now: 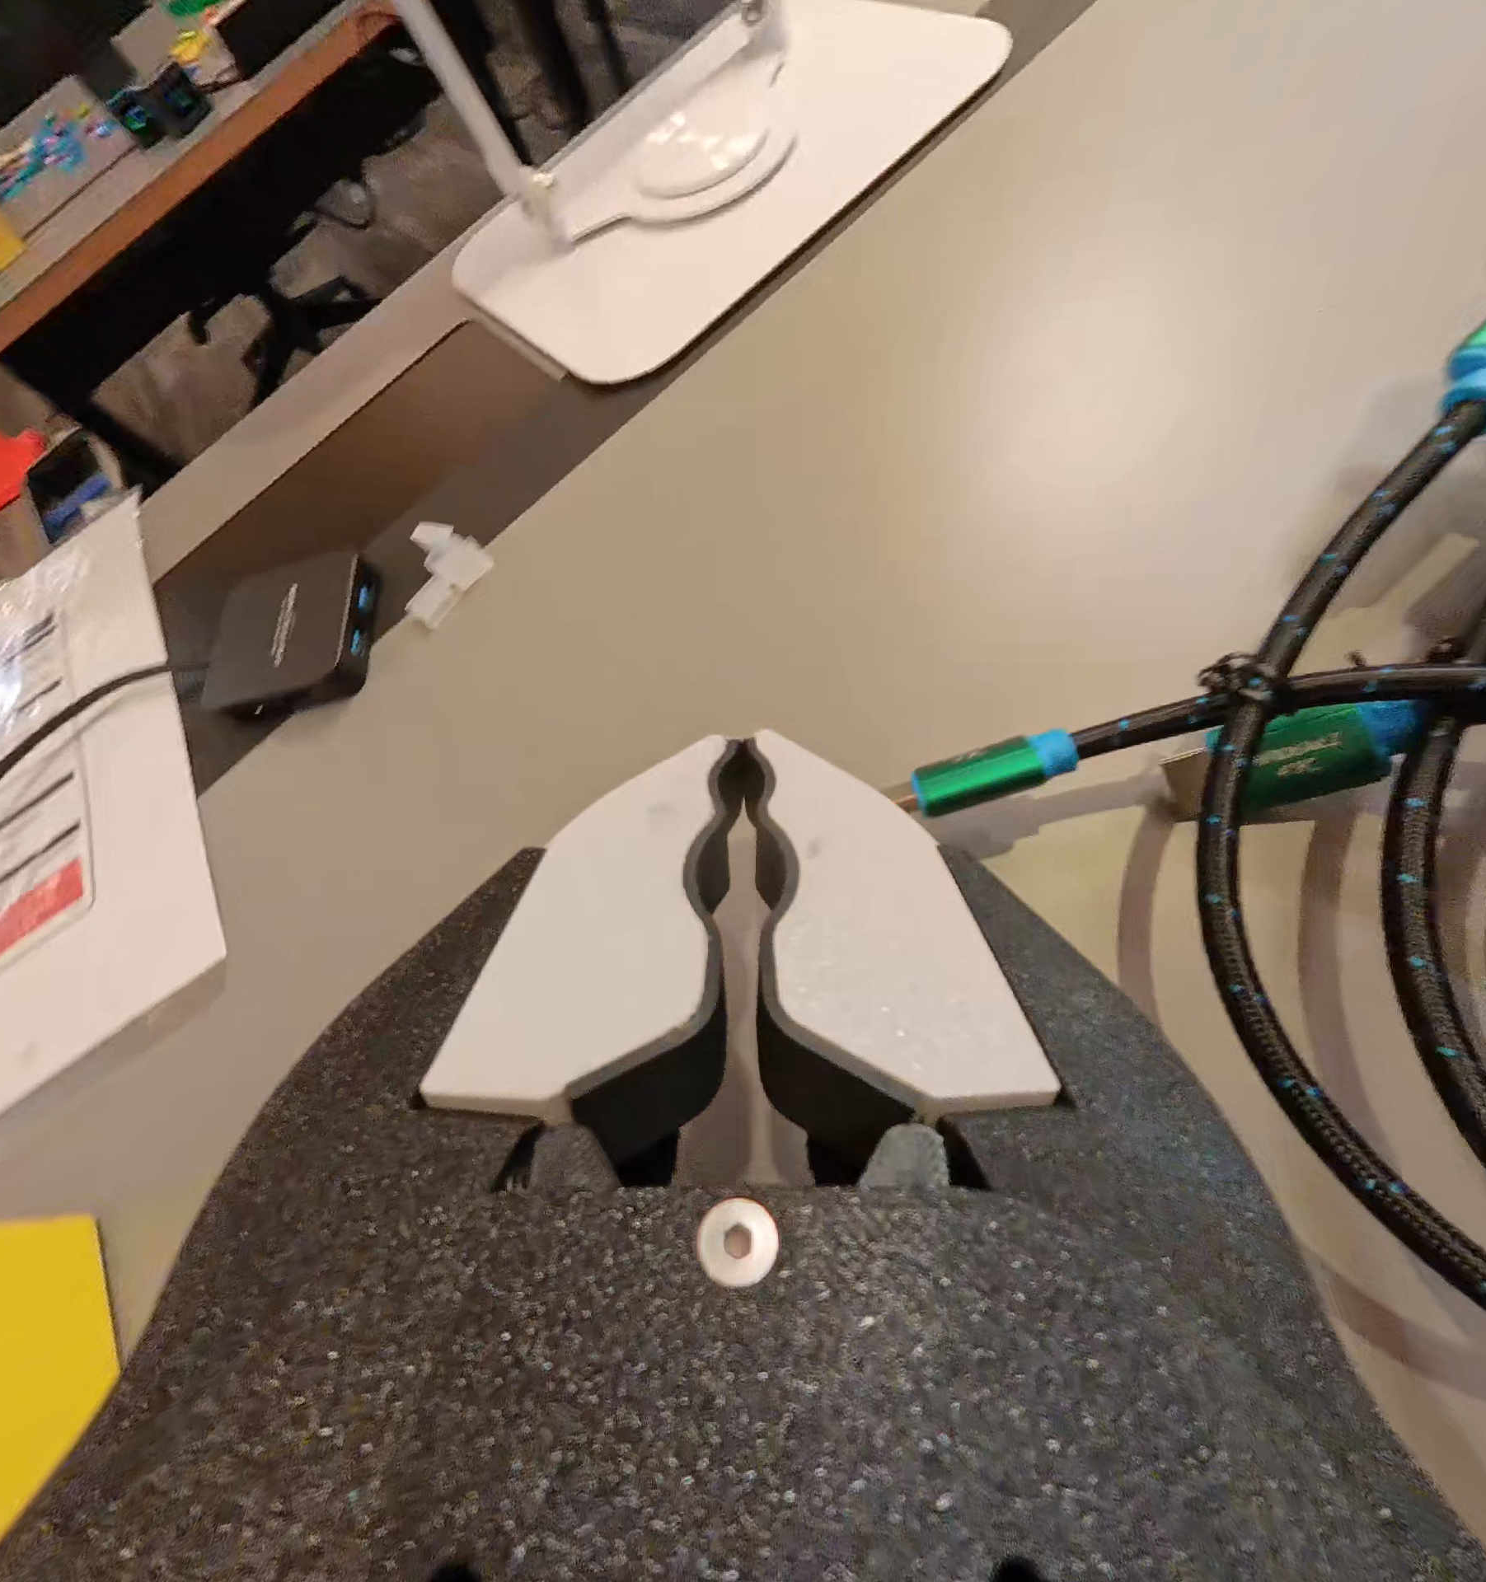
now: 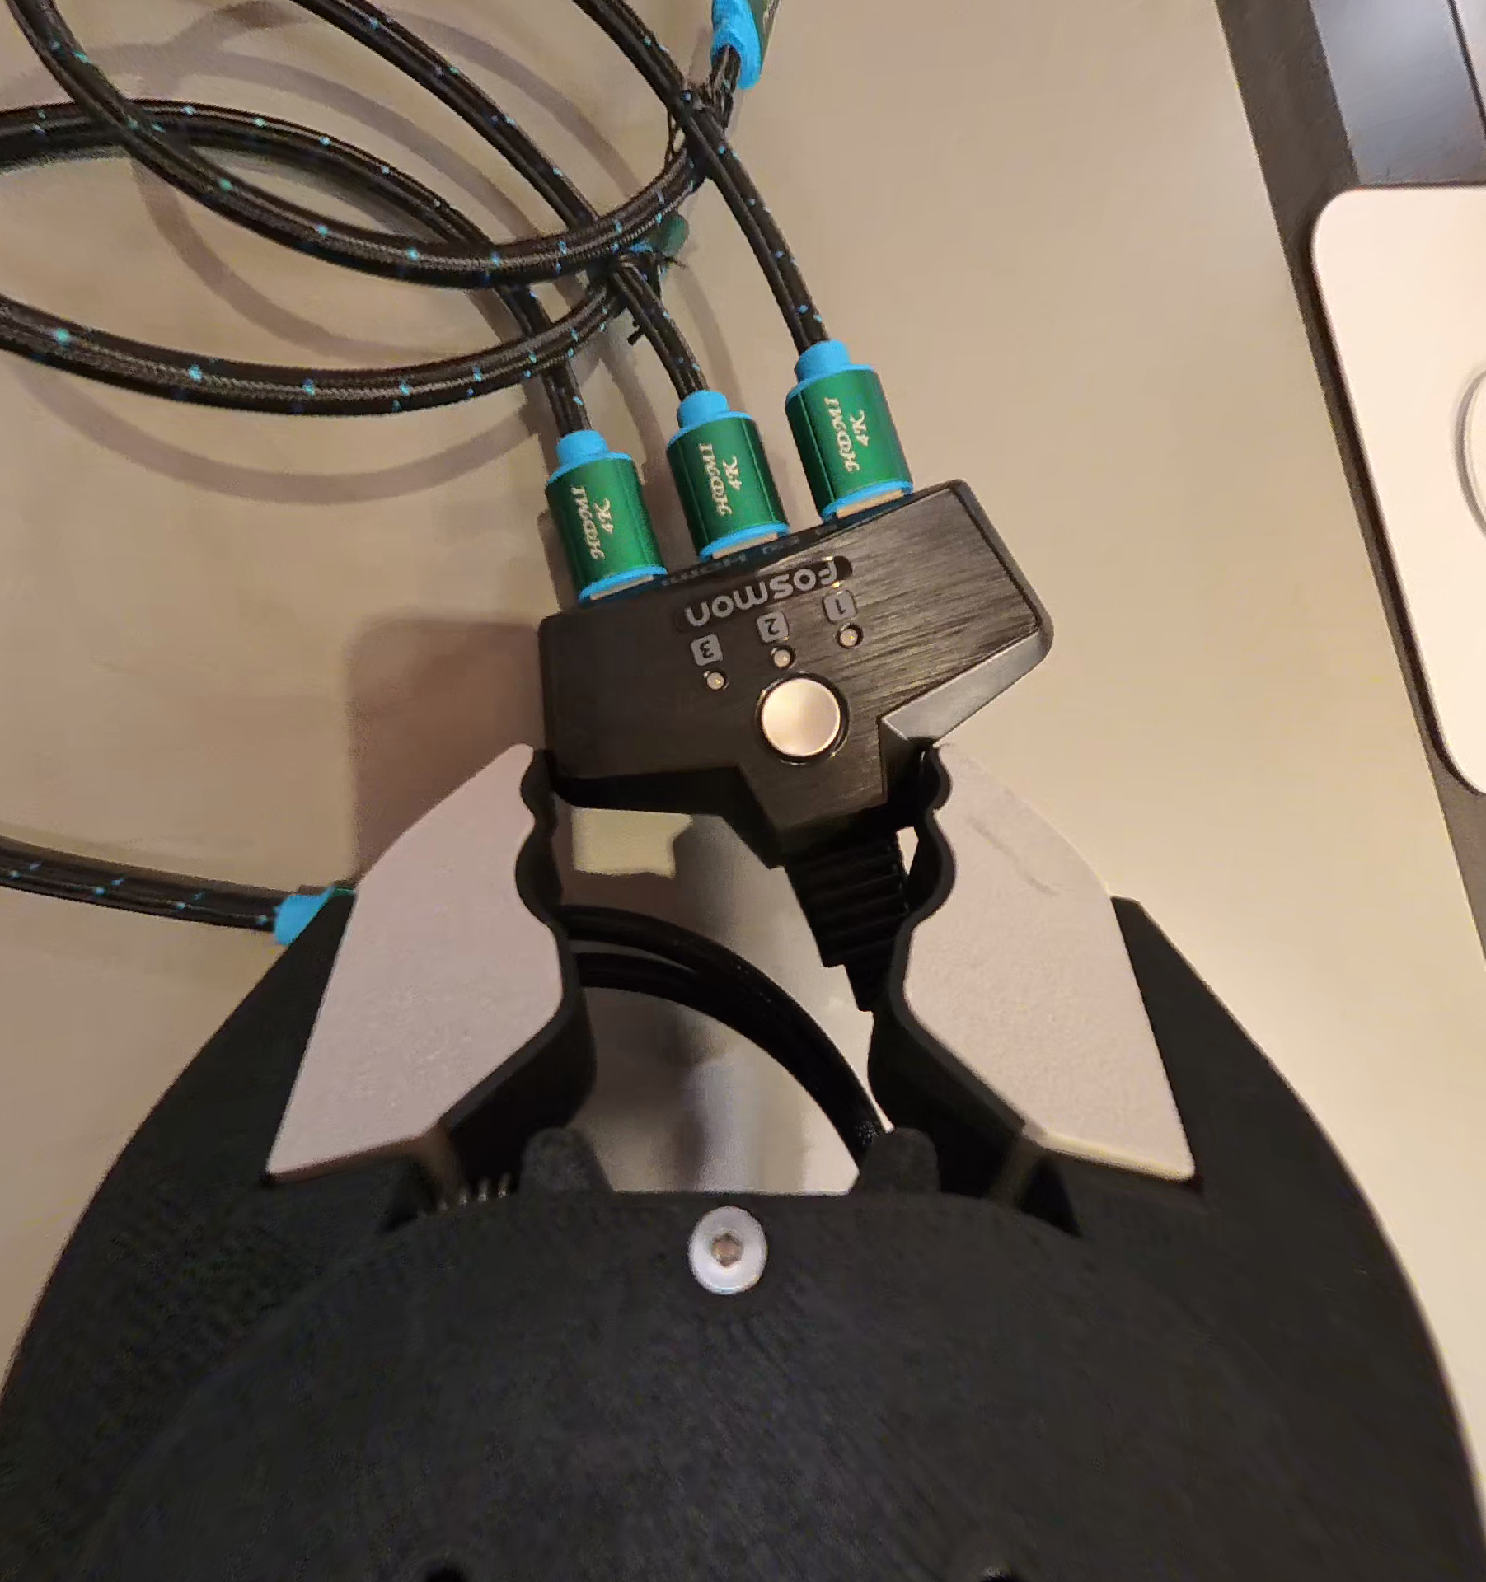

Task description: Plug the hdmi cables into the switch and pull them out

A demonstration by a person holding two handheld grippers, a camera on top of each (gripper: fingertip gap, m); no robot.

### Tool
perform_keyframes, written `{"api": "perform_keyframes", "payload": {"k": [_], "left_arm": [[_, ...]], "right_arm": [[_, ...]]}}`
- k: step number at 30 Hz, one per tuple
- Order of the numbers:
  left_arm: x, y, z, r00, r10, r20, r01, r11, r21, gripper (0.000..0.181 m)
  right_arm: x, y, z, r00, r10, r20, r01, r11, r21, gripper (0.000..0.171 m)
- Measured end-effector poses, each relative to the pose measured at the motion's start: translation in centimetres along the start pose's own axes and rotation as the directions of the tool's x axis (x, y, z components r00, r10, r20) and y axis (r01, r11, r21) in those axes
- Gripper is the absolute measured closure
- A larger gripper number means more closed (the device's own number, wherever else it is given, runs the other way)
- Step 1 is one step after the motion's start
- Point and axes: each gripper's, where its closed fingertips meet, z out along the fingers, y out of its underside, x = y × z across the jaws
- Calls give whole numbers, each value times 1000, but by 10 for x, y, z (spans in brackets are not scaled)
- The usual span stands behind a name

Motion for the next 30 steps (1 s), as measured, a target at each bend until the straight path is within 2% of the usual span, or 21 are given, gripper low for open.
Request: {"api": "perform_keyframes", "payload": {"k": [3,8,19,24,27,30], "left_arm": [[-6,15,-7,996,-21,83,21,1000,1,181],[-17,41,-10,973,130,193,-110,988,-111,181],[-20,46,-10,962,156,222,-126,982,-141,181],[-21,47,-11,963,147,226,-116,983,-145,181],[-21,48,-12,963,146,225,-114,983,-147,181],[-20,48,-13,965,142,220,-111,983,-149,181]], "right_arm": [[-4,-2,-6,1000,-13,-17,13,1000,-2,90],[-9,-6,-21,997,-24,-70,23,1000,-3,90],[2,-21,-89,965,-48,-258,49,999,-4,90],[37,-35,-164,906,-16,-423,33,999,33,90],[71,-35,-233,832,60,-551,-14,996,88,90],[110,-13,-313,704,163,-691,-92,986,139,90]]}}
